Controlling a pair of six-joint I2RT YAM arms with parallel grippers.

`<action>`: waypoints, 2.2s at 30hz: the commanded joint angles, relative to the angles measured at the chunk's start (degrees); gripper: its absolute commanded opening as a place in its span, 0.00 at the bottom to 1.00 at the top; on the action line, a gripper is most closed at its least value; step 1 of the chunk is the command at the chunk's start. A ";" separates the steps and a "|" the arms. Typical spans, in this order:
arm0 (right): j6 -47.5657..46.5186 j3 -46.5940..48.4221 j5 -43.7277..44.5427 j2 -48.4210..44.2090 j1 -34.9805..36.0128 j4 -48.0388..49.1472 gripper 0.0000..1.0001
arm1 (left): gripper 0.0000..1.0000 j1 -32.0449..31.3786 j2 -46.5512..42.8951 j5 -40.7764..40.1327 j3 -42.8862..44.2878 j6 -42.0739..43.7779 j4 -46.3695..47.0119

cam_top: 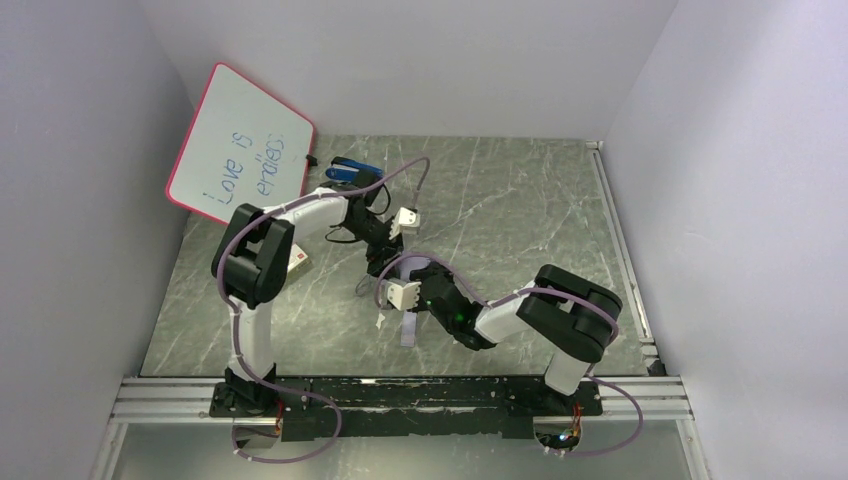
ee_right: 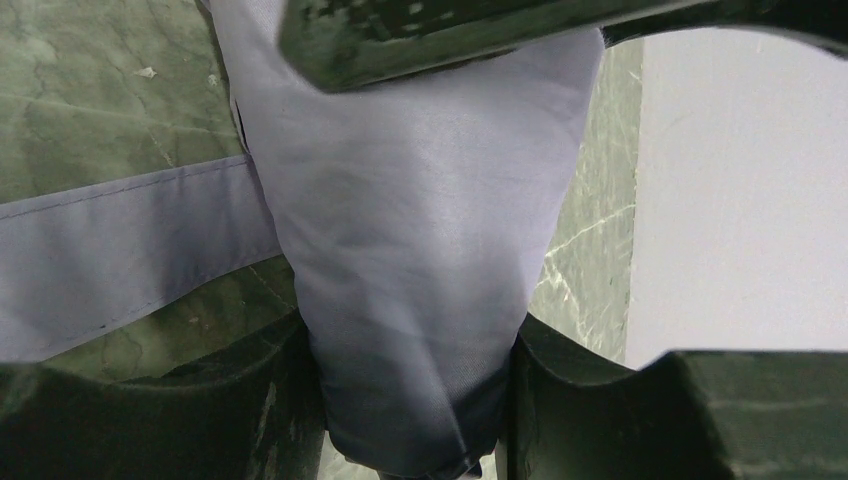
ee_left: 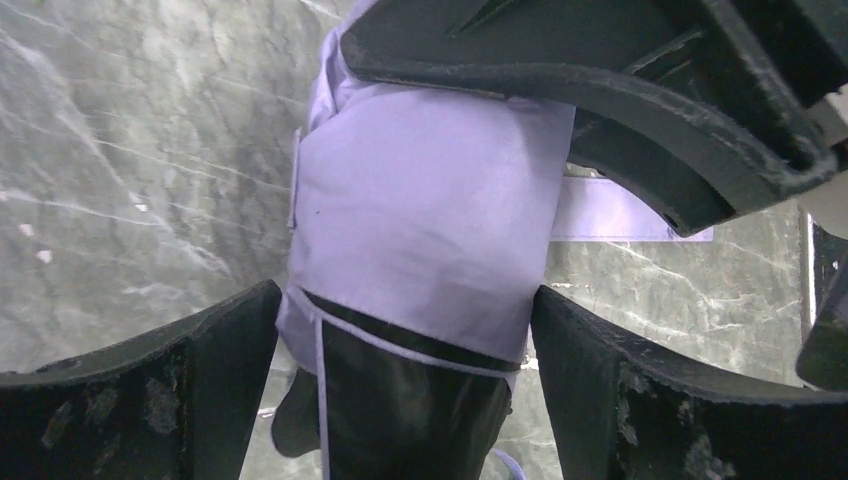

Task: Put away the umbrella

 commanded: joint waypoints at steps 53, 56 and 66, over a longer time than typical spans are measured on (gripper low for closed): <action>19.73 -6.23 -11.15 -31.48 1.24 -29.61 0.74 | 0.05 -7.85 -0.36 -22.15 -11.79 -2.98 12.80; 25.04 -6.90 -11.41 -40.22 1.32 -32.97 0.74 | 0.05 -7.93 -0.71 -22.44 -12.10 -2.76 13.24; 43.91 -6.10 3.85 -58.75 1.26 -34.62 0.70 | 0.05 -8.97 -1.86 -23.42 -13.71 -2.85 15.15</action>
